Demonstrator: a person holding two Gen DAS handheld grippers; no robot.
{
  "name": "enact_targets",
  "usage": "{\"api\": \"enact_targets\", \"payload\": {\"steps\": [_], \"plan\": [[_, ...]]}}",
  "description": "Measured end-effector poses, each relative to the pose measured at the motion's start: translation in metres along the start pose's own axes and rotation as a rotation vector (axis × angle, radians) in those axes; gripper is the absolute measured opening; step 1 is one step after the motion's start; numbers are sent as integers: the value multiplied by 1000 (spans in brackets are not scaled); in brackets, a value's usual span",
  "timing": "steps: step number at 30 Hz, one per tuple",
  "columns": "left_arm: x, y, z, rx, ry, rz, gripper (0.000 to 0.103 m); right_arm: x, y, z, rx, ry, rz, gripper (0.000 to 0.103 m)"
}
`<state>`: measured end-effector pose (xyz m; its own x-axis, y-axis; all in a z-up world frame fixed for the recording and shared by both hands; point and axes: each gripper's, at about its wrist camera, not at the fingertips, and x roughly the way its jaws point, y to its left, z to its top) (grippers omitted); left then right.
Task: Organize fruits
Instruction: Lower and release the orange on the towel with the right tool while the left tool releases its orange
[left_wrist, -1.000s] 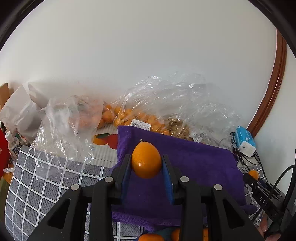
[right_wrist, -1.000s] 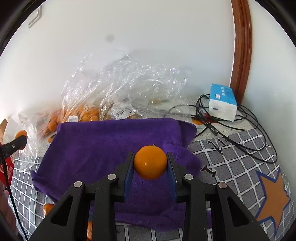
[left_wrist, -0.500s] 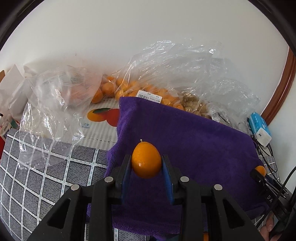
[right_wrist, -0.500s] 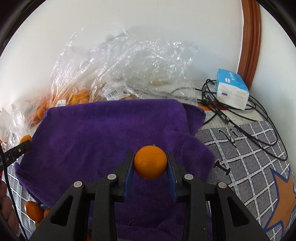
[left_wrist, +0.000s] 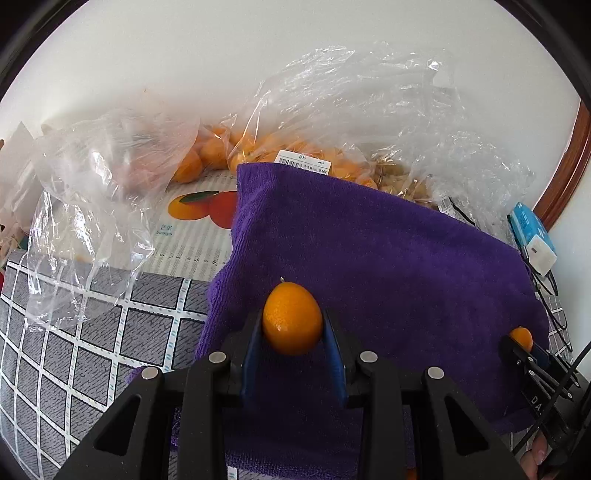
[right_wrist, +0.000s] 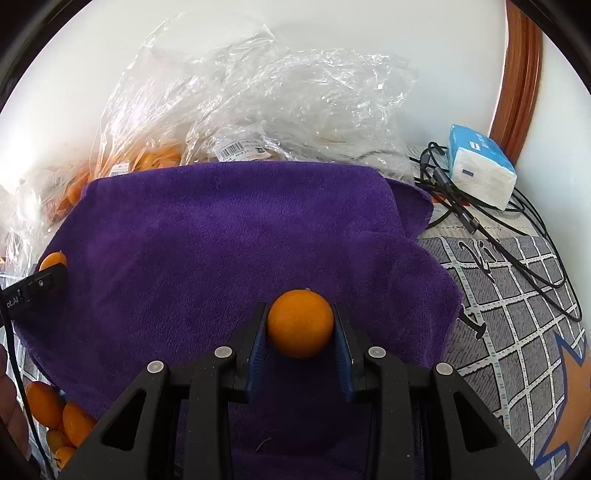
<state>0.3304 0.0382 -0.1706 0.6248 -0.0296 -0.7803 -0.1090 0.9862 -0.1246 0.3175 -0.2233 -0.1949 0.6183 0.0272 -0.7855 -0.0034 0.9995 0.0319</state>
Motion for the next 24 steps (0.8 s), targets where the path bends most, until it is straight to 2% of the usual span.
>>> {"api": "enact_targets", "payload": {"steps": [14, 20, 22, 24], "plan": [[11, -5, 0, 21, 24, 19, 31, 1, 3, -3, -22, -13, -23, 36], [13, -7, 0, 31, 30, 25, 31, 1, 3, -4, -21, -12, -17, 46], [13, -8, 1, 38, 33, 26, 31, 0, 4, -4, -25, -12, -12, 54], [13, -7, 1, 38, 37, 22, 35, -2, 6, -4, -33, -18, -12, 58]]}}
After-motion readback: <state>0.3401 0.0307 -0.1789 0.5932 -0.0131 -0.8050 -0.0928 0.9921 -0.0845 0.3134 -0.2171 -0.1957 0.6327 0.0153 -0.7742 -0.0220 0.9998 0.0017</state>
